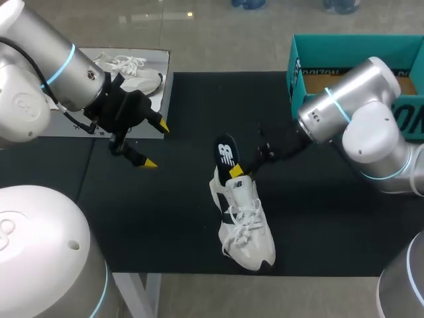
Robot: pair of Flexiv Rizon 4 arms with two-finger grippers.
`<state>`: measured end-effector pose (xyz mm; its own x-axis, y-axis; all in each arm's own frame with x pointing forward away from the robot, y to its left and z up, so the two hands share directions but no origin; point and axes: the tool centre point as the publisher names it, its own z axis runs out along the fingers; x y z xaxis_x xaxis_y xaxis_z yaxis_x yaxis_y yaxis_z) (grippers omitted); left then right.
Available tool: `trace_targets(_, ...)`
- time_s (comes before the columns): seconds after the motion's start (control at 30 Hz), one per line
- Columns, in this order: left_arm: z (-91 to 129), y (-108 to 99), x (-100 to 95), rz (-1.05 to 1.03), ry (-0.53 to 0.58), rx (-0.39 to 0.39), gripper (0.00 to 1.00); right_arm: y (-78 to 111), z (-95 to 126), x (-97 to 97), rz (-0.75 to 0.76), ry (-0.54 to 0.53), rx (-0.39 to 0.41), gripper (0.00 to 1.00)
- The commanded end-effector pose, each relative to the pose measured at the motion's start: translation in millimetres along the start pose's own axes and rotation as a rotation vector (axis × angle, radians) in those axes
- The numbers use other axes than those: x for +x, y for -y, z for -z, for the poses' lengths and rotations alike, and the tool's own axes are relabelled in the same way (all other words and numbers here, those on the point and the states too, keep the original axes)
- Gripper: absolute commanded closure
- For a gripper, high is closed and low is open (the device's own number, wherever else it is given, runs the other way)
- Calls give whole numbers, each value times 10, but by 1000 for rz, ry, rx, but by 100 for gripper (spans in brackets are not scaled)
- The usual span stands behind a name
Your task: Take the shoe out of the shoebox, open the shoe tongue, remove and reinsert the insole, then place the shoe into the shoebox
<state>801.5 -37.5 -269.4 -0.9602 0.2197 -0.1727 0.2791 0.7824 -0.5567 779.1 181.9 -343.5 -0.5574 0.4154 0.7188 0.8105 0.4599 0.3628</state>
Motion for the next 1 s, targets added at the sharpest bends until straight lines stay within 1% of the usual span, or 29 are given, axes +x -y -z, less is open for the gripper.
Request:
trace_targets(0.03, 0, 3, -5, 0, -2, -3, 0, -28, 83, 4, 13, 14, -4, 10)
trace_targets(0.1, 0, 3, -5, 0, -2, -3, 0, -67, 110, 37, 19, 19, -10, 13)
trace_targets(0.13, 0, 3, -5, 0, -2, -3, 0, -71, 133, 15, 21, 21, -14, 15)
trace_targets(0.23, 0, 3, -5, 0, -2, -3, 0, -84, 161, -14, 18, 29, -22, 10)
trace_targets(0.33, 0, 3, -5, 0, -2, -3, 0, -102, 184, -17, 17, 32, -26, 7)
trace_targets(0.4, 0, 3, -5, 0, -2, -3, 0, -116, 190, -32, 18, 35, -22, 7)
trace_targets(0.47, 0, 3, -5, 0, -2, -3, 0, -142, 192, -35, 20, 38, -18, 11)
trace_targets(0.5, 0, 3, -5, 0, -2, -3, 0, -155, 195, -30, 24, 40, -19, 16)
trace_targets(0.53, 0, 3, -5, 0, -2, -3, 0, -163, 197, -30, 29, 40, -20, 39)
trace_targets(0.57, 0, 3, -5, 0, -2, -3, 0, -175, 198, -29, 35, 40, -22, 54)
trace_targets(0.6, 0, 3, -5, 0, -2, -3, 0, -188, 193, -22, 39, 39, -21, 64)
trace_targets(0.67, 0, 3, -5, 0, -2, -3, 0, -204, 181, -26, 41, 40, -18, 95)
trace_targets(0.7, 0, 3, -5, 0, -2, -3, 0, -209, 176, -33, 43, 39, -17, 100)
trace_targets(1.0, 0, 3, -5, 0, -2, -3, 0, -226, 148, -63, 47, 33, -8, 100)
